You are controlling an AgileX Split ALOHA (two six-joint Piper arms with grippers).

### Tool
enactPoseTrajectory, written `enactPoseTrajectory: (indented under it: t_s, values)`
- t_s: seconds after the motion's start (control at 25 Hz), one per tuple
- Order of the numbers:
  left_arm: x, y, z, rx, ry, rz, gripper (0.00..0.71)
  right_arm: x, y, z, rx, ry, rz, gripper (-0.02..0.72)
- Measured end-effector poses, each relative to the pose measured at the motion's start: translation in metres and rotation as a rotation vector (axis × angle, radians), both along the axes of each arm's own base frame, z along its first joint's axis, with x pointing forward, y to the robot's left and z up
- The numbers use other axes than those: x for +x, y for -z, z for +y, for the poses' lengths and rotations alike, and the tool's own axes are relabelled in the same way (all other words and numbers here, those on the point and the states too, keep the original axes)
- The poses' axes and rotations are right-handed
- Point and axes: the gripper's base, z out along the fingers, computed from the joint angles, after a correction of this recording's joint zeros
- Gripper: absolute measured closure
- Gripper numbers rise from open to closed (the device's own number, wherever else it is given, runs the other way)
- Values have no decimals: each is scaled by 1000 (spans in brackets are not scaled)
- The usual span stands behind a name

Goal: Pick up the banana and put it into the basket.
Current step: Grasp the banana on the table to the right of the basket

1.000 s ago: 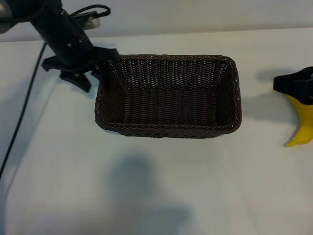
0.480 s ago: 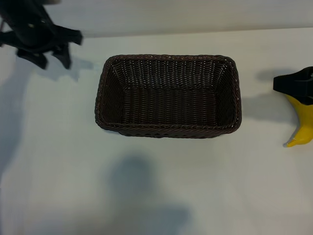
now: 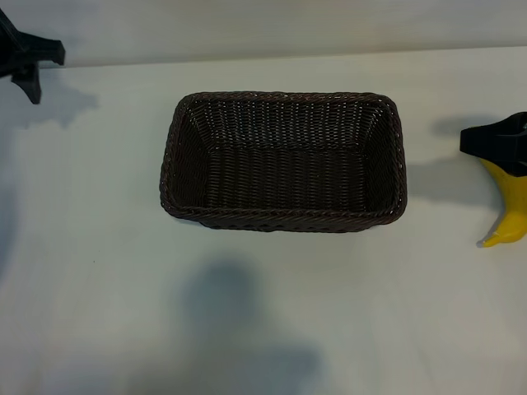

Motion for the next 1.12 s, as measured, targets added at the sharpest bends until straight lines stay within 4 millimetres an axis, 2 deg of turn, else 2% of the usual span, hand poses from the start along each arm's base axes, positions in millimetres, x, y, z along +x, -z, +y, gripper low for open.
enactPoseTrajectory:
  t_s: [0.24,0.56,0.76,1.12]
  values:
    - [-25,-29,0,10,-6,-55,162,0,0,0,0,0,0,215]
    - [-91,-42,-4,-24,-11,-37,162,0,0,0,5,4,5,215]
    - [-139,-36,-9,-66,11,-9,162,0,0,0,7,5,6,215]
    - [-222,-4,-14,-85,91,-16,162,0,0,0,6,5,6,215]
